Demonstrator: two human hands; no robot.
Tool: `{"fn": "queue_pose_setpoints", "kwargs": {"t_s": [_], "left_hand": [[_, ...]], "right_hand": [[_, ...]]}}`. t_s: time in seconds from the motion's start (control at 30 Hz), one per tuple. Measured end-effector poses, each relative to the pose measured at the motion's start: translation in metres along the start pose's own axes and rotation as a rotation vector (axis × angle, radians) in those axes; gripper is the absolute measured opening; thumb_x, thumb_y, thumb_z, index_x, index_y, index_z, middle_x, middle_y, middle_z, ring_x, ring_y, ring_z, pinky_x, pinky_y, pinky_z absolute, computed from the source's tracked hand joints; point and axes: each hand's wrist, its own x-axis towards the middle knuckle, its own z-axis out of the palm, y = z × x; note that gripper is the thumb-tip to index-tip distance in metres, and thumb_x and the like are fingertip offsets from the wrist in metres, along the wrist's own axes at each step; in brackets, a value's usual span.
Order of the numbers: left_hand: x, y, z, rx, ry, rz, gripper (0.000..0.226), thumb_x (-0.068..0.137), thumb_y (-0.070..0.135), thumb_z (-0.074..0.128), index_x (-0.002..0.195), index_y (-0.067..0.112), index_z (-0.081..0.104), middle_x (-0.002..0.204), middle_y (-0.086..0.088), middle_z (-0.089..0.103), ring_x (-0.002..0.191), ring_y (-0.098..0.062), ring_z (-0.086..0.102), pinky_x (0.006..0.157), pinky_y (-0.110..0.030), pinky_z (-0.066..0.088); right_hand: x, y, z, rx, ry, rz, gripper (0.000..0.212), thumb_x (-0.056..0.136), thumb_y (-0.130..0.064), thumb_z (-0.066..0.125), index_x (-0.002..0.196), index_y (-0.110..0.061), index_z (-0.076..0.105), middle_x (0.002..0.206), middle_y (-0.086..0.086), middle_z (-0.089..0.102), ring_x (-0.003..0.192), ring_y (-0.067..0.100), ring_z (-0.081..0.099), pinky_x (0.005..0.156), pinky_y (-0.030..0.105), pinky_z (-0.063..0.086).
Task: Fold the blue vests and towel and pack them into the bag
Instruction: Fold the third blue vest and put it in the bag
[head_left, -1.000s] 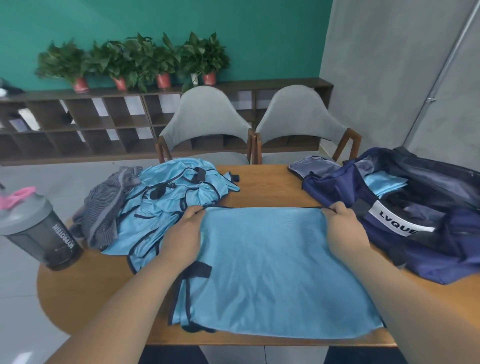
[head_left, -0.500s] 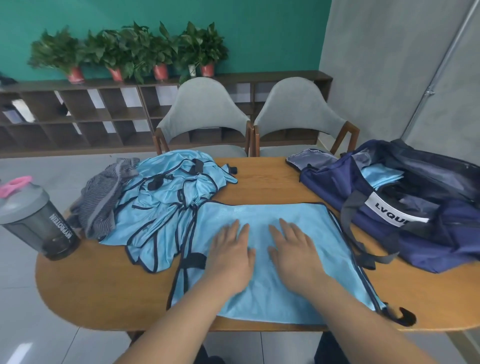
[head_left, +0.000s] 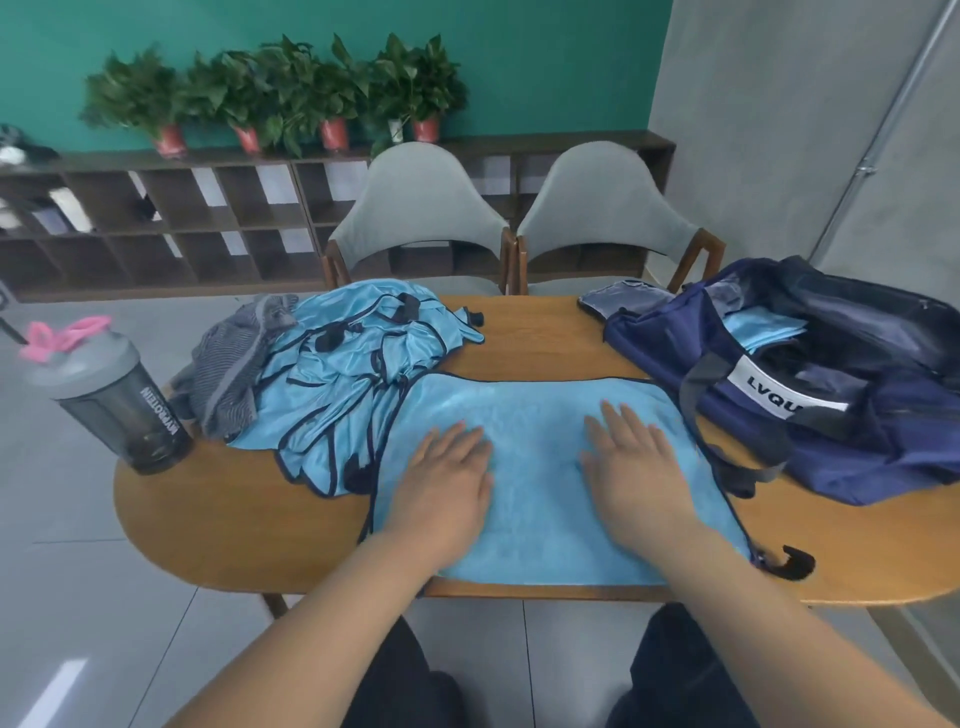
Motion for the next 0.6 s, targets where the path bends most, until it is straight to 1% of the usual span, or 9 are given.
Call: {"fn": "queue_pose_setpoints", "kwargs": {"t_s": [0.07, 0.13, 0.23, 0.3, 0.33, 0.4, 0.43, 0.5, 0.6], "left_hand": [[-0.01, 0.017, 0.006, -0.113, -0.072, 0.026, 0.055, 0.112, 0.043, 0.032, 0.163, 0.022, 0.033, 0.174, 0.003, 0.017, 0.161, -0.017, 0.009, 0.13, -0.033, 0.004], [-0.023, 0.014, 0.015, -0.147, -0.127, 0.037, 0.06, 0.112, 0.05, 0.027, 0.167, 0.026, 0.02, 0.176, 0.008, 0.003, 0.162, -0.013, -0.003, 0.131, -0.036, 0.0], [-0.035, -0.01, 0.015, -0.094, -0.123, 0.021, 0.061, 0.112, 0.053, 0.021, 0.168, 0.031, 0.012, 0.175, 0.013, -0.003, 0.161, -0.009, -0.009, 0.131, -0.037, -0.002], [-0.04, -0.028, 0.01, -0.056, -0.085, 0.04, 0.058, 0.113, 0.049, 0.027, 0.167, 0.029, 0.022, 0.175, 0.011, 0.007, 0.162, -0.012, 0.003, 0.131, -0.037, 0.006], [-0.044, -0.035, 0.008, -0.061, -0.042, 0.072, 0.054, 0.113, 0.045, 0.032, 0.164, 0.027, 0.033, 0.173, 0.009, 0.02, 0.16, -0.015, 0.016, 0.13, -0.039, 0.014], [-0.057, -0.046, 0.002, -0.13, 0.097, 0.151, 0.042, 0.11, 0.037, 0.046, 0.148, 0.023, 0.058, 0.155, 0.007, 0.052, 0.144, -0.018, 0.045, 0.121, -0.044, 0.035], [-0.065, -0.05, -0.001, -0.181, 0.174, 0.169, 0.036, 0.108, 0.035, 0.052, 0.139, 0.023, 0.066, 0.142, 0.009, 0.061, 0.133, -0.016, 0.053, 0.114, -0.043, 0.042], [-0.083, -0.056, -0.006, -0.259, 0.298, 0.168, 0.028, 0.105, 0.036, 0.058, 0.125, 0.023, 0.072, 0.123, 0.013, 0.066, 0.117, -0.014, 0.058, 0.103, -0.04, 0.047], [-0.109, -0.056, -0.005, -0.238, 0.327, 0.127, 0.04, 0.093, 0.057, 0.069, 0.118, 0.026, 0.07, 0.115, 0.018, 0.062, 0.113, -0.013, 0.055, 0.099, -0.039, 0.043]], "right_hand": [[-0.014, -0.034, 0.004, 0.097, -0.058, -0.105, 0.07, 0.102, -0.056, 0.014, 0.161, -0.023, 0.035, 0.173, 0.003, 0.019, 0.161, 0.024, 0.013, 0.128, 0.046, 0.016], [-0.026, -0.046, 0.018, 0.132, -0.126, -0.148, 0.083, 0.093, -0.066, 0.001, 0.164, -0.031, 0.027, 0.174, -0.003, 0.014, 0.161, 0.018, 0.008, 0.13, 0.041, 0.012], [-0.029, -0.033, 0.029, 0.128, -0.08, -0.144, 0.077, 0.095, -0.069, 0.007, 0.162, -0.038, 0.029, 0.173, -0.002, 0.02, 0.16, 0.02, 0.013, 0.128, 0.042, 0.016], [-0.026, -0.024, 0.028, 0.129, -0.081, -0.125, 0.077, 0.095, -0.07, 0.008, 0.162, -0.039, 0.029, 0.172, -0.001, 0.021, 0.16, 0.021, 0.014, 0.128, 0.043, 0.017], [-0.025, -0.023, 0.026, 0.124, -0.095, -0.121, 0.076, 0.095, -0.069, 0.008, 0.162, -0.039, 0.028, 0.173, -0.001, 0.019, 0.16, 0.021, 0.013, 0.128, 0.043, 0.016], [-0.026, -0.028, 0.02, 0.089, -0.081, -0.131, 0.066, 0.103, -0.062, 0.019, 0.162, -0.035, 0.028, 0.174, 0.0, 0.016, 0.16, 0.024, 0.011, 0.128, 0.045, 0.016], [-0.029, -0.034, 0.017, 0.087, -0.042, -0.156, 0.06, 0.106, -0.056, 0.028, 0.161, -0.032, 0.032, 0.173, 0.001, 0.018, 0.16, 0.025, 0.013, 0.127, 0.046, 0.018], [-0.034, -0.05, 0.012, 0.174, 0.026, -0.265, 0.055, 0.107, -0.048, 0.037, 0.157, -0.026, 0.044, 0.171, 0.0, 0.027, 0.159, 0.024, 0.02, 0.126, 0.044, 0.023], [-0.038, -0.076, 0.011, 0.32, -0.092, -0.485, 0.064, 0.103, -0.063, 0.028, 0.157, -0.03, 0.044, 0.17, -0.005, 0.028, 0.158, 0.018, 0.022, 0.127, 0.037, 0.023]]}}
